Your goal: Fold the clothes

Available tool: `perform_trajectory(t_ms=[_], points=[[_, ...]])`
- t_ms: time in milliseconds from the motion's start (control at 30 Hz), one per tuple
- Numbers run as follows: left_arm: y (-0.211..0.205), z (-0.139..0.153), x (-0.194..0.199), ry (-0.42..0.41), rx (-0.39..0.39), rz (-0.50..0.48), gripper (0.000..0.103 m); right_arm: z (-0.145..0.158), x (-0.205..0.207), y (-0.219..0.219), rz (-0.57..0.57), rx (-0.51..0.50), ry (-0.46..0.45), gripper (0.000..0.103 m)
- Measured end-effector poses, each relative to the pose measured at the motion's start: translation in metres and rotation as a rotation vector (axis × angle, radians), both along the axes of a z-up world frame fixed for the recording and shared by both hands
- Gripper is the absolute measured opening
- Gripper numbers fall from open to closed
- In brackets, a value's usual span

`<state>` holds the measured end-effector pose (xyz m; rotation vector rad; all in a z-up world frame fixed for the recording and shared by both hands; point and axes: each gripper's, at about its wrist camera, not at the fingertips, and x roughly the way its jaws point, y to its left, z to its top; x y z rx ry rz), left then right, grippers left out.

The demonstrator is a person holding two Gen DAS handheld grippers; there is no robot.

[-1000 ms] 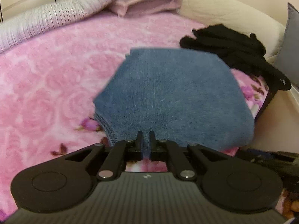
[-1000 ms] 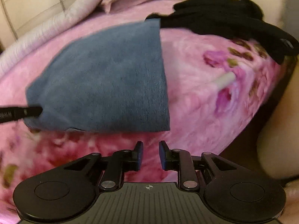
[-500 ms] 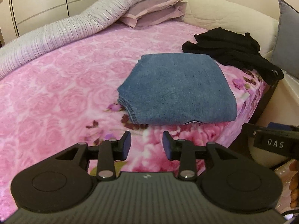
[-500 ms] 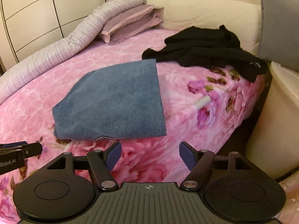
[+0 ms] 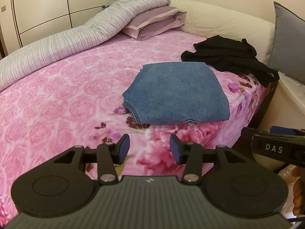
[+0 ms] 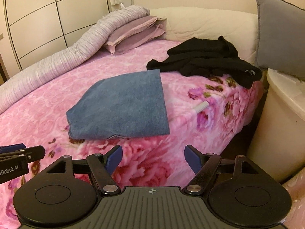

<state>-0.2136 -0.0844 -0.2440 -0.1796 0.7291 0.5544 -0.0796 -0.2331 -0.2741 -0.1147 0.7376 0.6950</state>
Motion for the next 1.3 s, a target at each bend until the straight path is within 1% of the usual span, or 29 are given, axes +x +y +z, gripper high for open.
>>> perform_trajectory(t_ms=[167, 300, 433, 567, 600, 667, 733, 800, 867, 900, 967, 1133, 1200, 1300], points=[[0.002, 0.001, -0.009, -0.011, -0.01, 0.01, 0.042, 0.002, -0.006, 0.003, 0.013, 0.001, -0.001, 0.075], [0.011, 0.001, -0.014, -0.025, -0.029, 0.031, 0.044, 0.005, -0.01, 0.011, 0.03, -0.002, -0.015, 0.075], [0.023, -0.002, -0.01, -0.027, -0.053, 0.048, 0.044, 0.003, -0.01, 0.02, 0.05, -0.015, -0.024, 0.075], [0.033, -0.008, 0.001, -0.025, -0.078, 0.041, 0.044, -0.002, -0.003, 0.027, 0.05, -0.035, -0.025, 0.075], [0.037, -0.01, 0.003, -0.028, -0.09, 0.038, 0.044, -0.004, 0.0, 0.027, 0.046, -0.037, -0.02, 0.075], [0.048, -0.015, 0.007, -0.046, -0.142, 0.031, 0.044, -0.009, 0.008, 0.028, 0.041, -0.038, -0.003, 0.075], [0.067, -0.02, 0.01, -0.077, -0.218, 0.039, 0.044, -0.016, 0.022, 0.026, 0.034, -0.025, 0.041, 0.075], [0.091, -0.026, 0.012, -0.116, -0.305, 0.056, 0.045, -0.023, 0.04, 0.019, 0.019, 0.01, 0.109, 0.075], [0.119, -0.032, 0.017, -0.151, -0.375, 0.07, 0.045, -0.029, 0.063, 0.01, -0.006, 0.062, 0.186, 0.075], [0.131, -0.034, 0.022, -0.164, -0.39, 0.064, 0.046, -0.031, 0.075, 0.006, -0.018, 0.087, 0.218, 0.075], [0.157, -0.04, 0.032, -0.19, -0.422, 0.052, 0.049, -0.031, 0.1, -0.001, -0.026, 0.135, 0.255, 0.075], [0.219, -0.058, 0.065, -0.242, -0.502, 0.015, 0.05, -0.037, 0.172, 0.0, -0.008, 0.271, 0.377, 0.075], [0.24, -0.065, 0.081, -0.249, -0.53, 0.002, 0.05, -0.041, 0.197, 0.008, 0.004, 0.301, 0.422, 0.075], [0.259, -0.072, 0.101, -0.255, -0.558, -0.024, 0.051, -0.051, 0.229, 0.027, 0.02, 0.313, 0.47, 0.075]])
